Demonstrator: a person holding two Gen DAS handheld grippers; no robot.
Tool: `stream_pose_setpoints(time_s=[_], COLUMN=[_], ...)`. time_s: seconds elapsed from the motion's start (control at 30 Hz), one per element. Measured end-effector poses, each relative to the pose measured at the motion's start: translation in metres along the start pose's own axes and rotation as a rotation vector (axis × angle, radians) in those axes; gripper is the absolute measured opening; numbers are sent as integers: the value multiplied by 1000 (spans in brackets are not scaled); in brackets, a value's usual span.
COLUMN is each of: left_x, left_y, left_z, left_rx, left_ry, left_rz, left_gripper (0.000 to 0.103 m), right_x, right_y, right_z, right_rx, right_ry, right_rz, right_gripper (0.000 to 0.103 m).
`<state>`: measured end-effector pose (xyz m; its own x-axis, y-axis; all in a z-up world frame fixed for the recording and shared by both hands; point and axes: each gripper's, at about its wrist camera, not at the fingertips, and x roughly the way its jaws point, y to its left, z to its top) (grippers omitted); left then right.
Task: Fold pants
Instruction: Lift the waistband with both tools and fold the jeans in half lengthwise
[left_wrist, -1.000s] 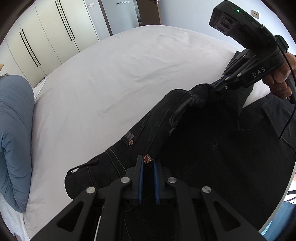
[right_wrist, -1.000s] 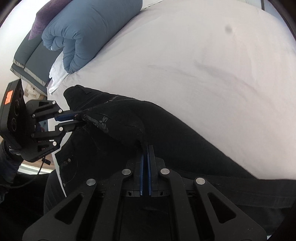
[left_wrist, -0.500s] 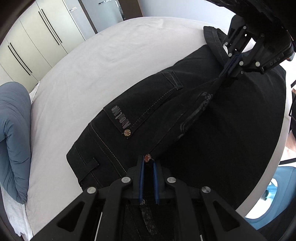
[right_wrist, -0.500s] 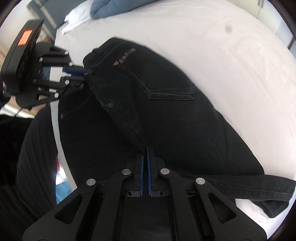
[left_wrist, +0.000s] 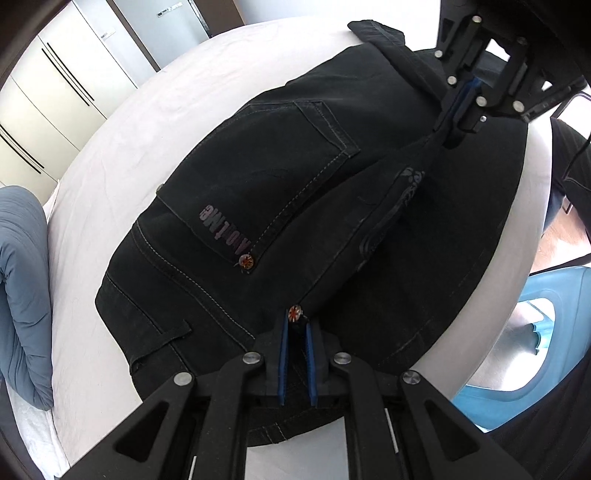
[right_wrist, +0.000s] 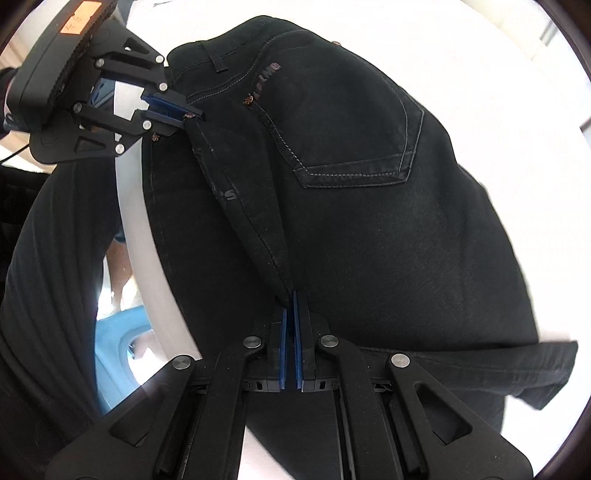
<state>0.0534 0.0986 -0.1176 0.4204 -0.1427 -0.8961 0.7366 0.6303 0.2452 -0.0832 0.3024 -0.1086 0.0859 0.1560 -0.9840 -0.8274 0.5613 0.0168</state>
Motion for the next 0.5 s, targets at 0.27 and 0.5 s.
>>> stream_pose_setpoints(time_s=[0.27, 0.5], left_x=[-1, 10], left_y=[-3, -13], left_z=[9, 12], left_rx=[48, 135], left_ry=[4, 26], left_rz=[42, 103], left_gripper=[8, 6], right_x=[-13, 10], right_y=[33, 56], right_z=[11, 29], right_rx=[-51, -46], right_ry=[-46, -37], right_rz=[-79, -68], right_gripper=[2, 2])
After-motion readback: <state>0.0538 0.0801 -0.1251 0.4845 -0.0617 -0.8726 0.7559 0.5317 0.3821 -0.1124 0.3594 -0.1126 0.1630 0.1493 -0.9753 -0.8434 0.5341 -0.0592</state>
